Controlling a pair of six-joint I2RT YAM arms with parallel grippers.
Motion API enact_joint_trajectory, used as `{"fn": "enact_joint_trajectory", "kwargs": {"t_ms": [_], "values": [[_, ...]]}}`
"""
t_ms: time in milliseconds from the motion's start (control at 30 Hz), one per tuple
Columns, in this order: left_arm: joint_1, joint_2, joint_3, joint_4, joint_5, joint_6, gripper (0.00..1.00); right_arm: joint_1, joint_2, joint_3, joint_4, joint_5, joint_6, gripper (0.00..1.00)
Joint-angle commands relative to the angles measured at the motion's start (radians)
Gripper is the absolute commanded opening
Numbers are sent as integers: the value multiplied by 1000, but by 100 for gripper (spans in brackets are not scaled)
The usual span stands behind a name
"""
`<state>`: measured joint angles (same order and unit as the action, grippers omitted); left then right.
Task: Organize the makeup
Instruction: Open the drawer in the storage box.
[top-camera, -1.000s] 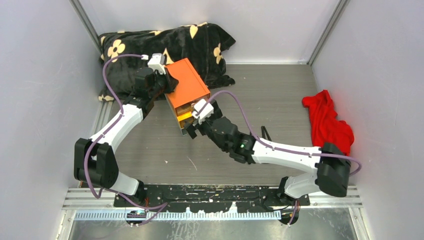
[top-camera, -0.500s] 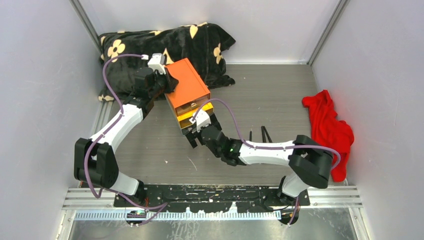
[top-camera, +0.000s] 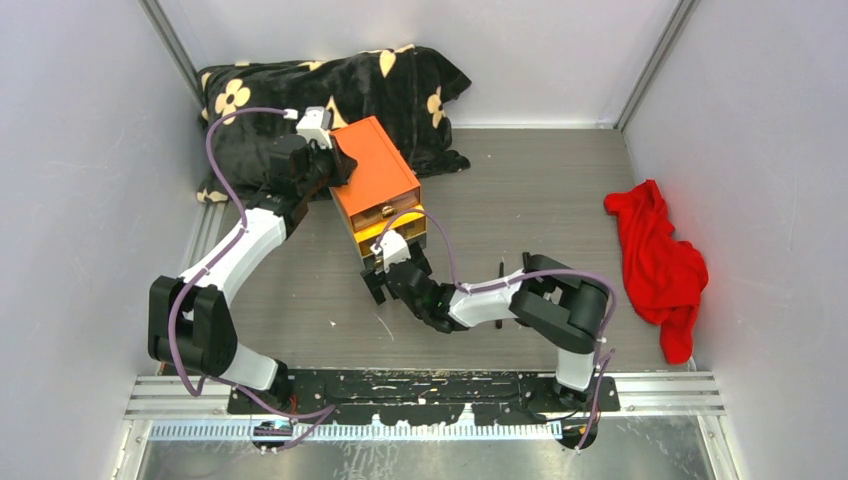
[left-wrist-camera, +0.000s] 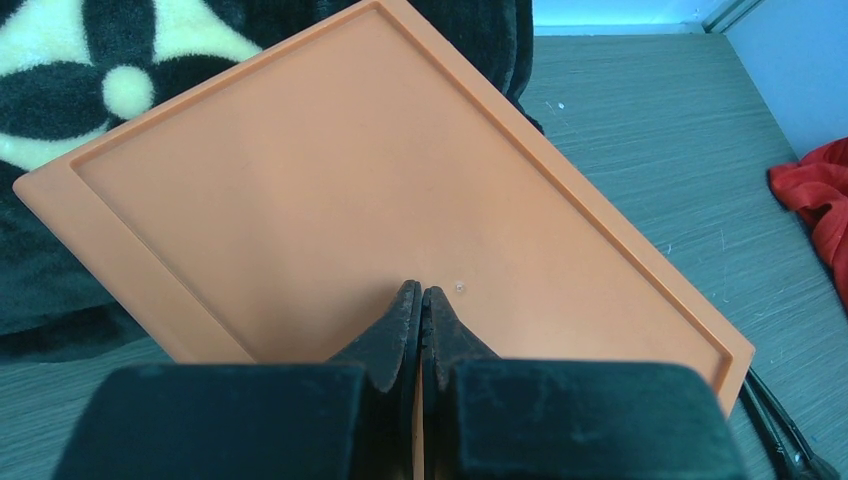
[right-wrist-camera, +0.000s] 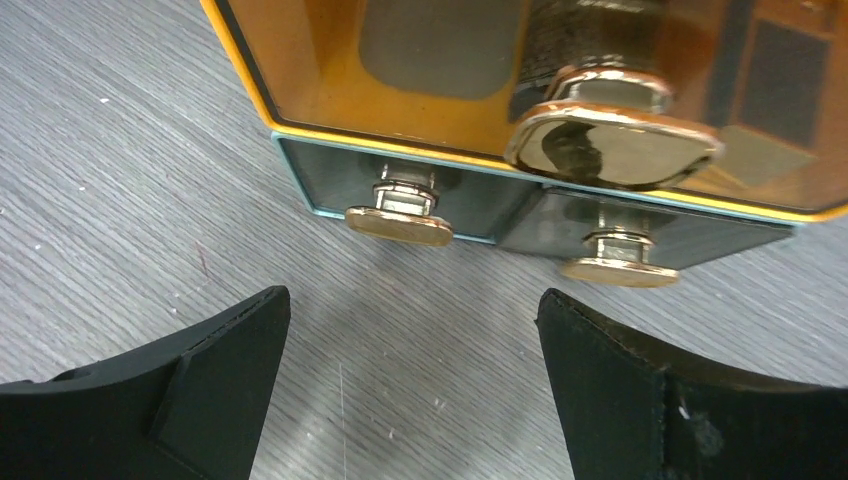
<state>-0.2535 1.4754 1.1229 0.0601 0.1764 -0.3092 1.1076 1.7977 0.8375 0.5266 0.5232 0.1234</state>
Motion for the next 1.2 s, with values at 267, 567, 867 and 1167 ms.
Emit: {"fn": "enact_joint_trajectory", "kwargs": {"t_ms": [267,567,867,1167], "values": [[8,94,-51,-198,-31,35,0,-83,51,66,143,-116,55,96],[8,98,-55,-197,-35,39,0,-96,75,79,165,-137,60,96],[9,87,-60,-198,-38,39,0,-96,101,97,170,-133,62,94],[8,90,-60,-197,-36,37,0,-96,104,132,149,-102,49,93]]}}
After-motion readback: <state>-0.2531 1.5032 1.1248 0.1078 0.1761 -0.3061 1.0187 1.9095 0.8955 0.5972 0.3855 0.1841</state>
